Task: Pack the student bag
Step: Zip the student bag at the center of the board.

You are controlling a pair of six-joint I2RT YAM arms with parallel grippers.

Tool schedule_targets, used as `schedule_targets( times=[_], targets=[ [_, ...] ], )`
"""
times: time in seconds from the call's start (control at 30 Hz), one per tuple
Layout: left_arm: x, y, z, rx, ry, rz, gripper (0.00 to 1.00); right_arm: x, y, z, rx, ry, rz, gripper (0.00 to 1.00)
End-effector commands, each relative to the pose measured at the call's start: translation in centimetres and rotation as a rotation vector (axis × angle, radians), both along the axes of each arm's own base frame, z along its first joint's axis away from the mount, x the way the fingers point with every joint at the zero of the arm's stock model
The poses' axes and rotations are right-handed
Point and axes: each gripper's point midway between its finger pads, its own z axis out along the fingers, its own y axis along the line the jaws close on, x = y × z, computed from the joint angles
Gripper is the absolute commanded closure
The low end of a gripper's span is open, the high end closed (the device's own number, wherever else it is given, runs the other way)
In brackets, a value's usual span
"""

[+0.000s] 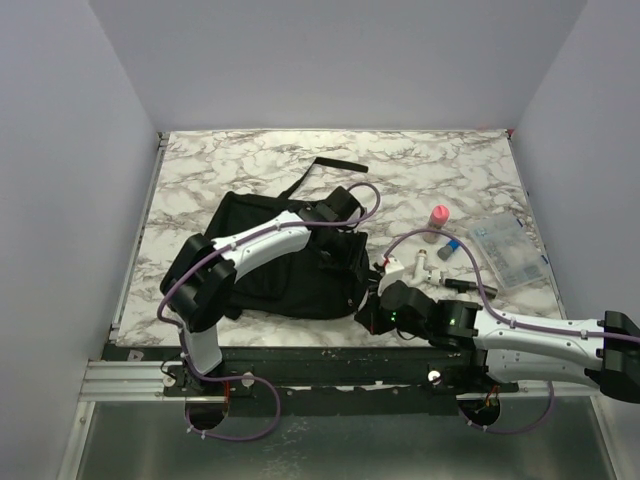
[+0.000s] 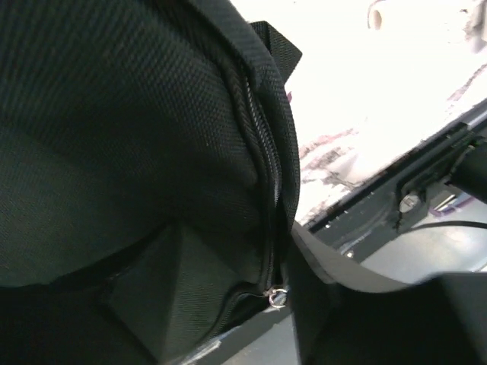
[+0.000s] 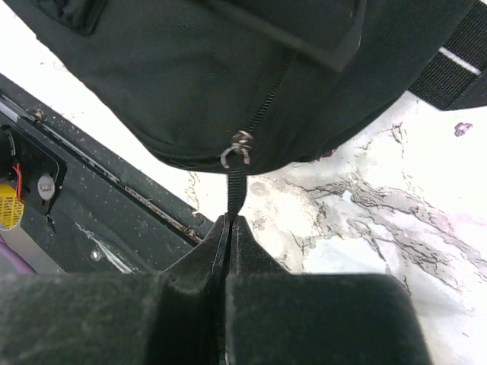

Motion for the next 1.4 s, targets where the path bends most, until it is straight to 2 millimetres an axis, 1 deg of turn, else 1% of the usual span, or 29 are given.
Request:
schedule_targets(
  times=[0.0,0.03,0.07,0.13,0.17,0.27,0.33,0.4,0.43,0.5,0.57,0.6,0.67,0.73,0.8,0.87,0.9,0.93,0.97,1.0,1.03,1.07,1.13,1.17,1.2,1.23,1.3,1.33,1.37],
  targets=[
    [2.9,-1.9,-0.1,0.000,-0.060,-0.003,0.57,0.6,0.2,1.0,-0.014,-0.041,-0.005,1.00],
    [3.3,-2.2,0.1,-0.005,-0.064,0.004,0.67,0.6,0.2,1.1,-0.026,-0.043,0.004,1.00],
    [3.9,-2.5,0.5,-0.019,-0.070,0.011,0.73,0.7,0.3,1.2,-0.036,-0.049,0.010,1.00],
    [4.9,-3.1,1.9,-0.057,-0.082,0.028,0.89,0.6,0.8,1.4,-0.044,-0.059,0.044,1.00],
    [5.5,-3.3,2.8,-0.076,-0.089,0.043,1.00,0.5,1.1,1.5,-0.048,-0.069,0.060,1.00],
    [6.9,-3.8,5.5,-0.139,-0.107,0.080,1.00,-0.2,2.7,2.0,-0.054,-0.106,0.113,1.00],
    [7.8,-4.0,7.4,-0.186,-0.115,0.108,1.00,-0.9,4.2,1.8,-0.072,-0.125,0.158,1.00],
    [8.6,-4.1,9.5,-0.244,-0.117,0.121,1.00,-2.0,6.1,1.1,-0.064,-0.128,0.207,1.00],
    [9.0,-4.0,10.4,-0.269,-0.121,0.129,1.00,-2.6,7.1,0.4,-0.058,-0.118,0.235,1.00],
    [9.7,-3.7,11.9,-0.300,-0.128,0.146,1.00,-3.6,9.2,-0.6,-0.010,-0.099,0.270,1.00],
    [10.0,-3.4,13.0,-0.326,-0.130,0.158,1.00,-4.1,11.0,-1.5,0.052,-0.080,0.291,1.00],
    [10.1,-3.2,13.3,-0.334,-0.129,0.166,1.00,-4.2,11.7,-2.2,0.057,-0.072,0.294,1.00],
    [10.1,-3.0,14.1,-0.350,-0.134,0.170,1.00,-4.0,13.0,-2.9,0.063,-0.065,0.291,1.00],
    [10.0,-2.9,14.9,-0.366,-0.138,0.169,1.00,-3.9,13.8,-3.0,0.090,-0.072,0.294,1.00],
    [9.8,-2.8,15.4,-0.373,-0.144,0.167,1.00,-3.5,14.1,-2.7,0.102,-0.089,0.273,1.00],
    [9.7,-2.6,15.3,-0.369,-0.147,0.167,1.00,-3.0,13.2,-1.4,0.098,-0.110,0.247,1.00],
    [9.7,-2.5,15.1,-0.365,-0.148,0.167,1.00,-2.6,12.3,-0.2,0.100,-0.125,0.215,1.00],
    [9.5,-2.3,14.9,-0.359,-0.147,0.169,1.00,-1.9,10.9,0.4,0.080,-0.133,0.165,1.00],
    [9.4,-2.2,14.6,-0.352,-0.144,0.168,1.00,-1.5,9.6,1.5,0.082,-0.132,0.121,1.00],
    [9.2,-2.1,14.2,-0.345,-0.140,0.169,1.00,-1.1,8.0,2.2,0.067,-0.128,0.079,0.95],
    [9.1,-2.0,14.0,-0.340,-0.135,0.168,1.00,-0.8,6.7,2.7,0.060,-0.119,0.044,0.88],
    [9.0,-1.9,13.8,-0.339,-0.132,0.168,1.00,-0.6,5.3,3.3,0.056,-0.110,0.010,0.79],
    [8.9,-1.9,13.8,-0.339,-0.131,0.167,1.00,-0.3,3.6,5.0,0.085,-0.099,-0.030,0.63],
    [8.9,-1.9,13.9,-0.341,-0.133,0.166,1.00,-0.1,2.9,5.7,0.099,-0.092,-0.053,0.58],
    [8.9,-1.9,14.0,-0.344,-0.136,0.166,1.00,0.2,2.3,6.6,0.116,-0.085,-0.075,0.54],
    [8.8,-1.9,14.3,-0.349,-0.140,0.165,1.00,0.6,1.7,7.1,0.117,-0.081,-0.091,0.49],
    [8.8,-1.8,14.6,-0.354,-0.145,0.167,1.00,1.7,0.5,7.9,0.112,-0.062,-0.139,0.45],
    [8.8,-1.8,14.8,-0.356,-0.149,0.167,1.00,2.5,-0.1,8.2,0.112,-0.047,-0.173,0.43],
    [8.7,-1.8,14.9,-0.358,-0.149,0.166,1.00,2.9,-0.3,8.5,0.119,-0.024,-0.177,0.42]
  ],
)
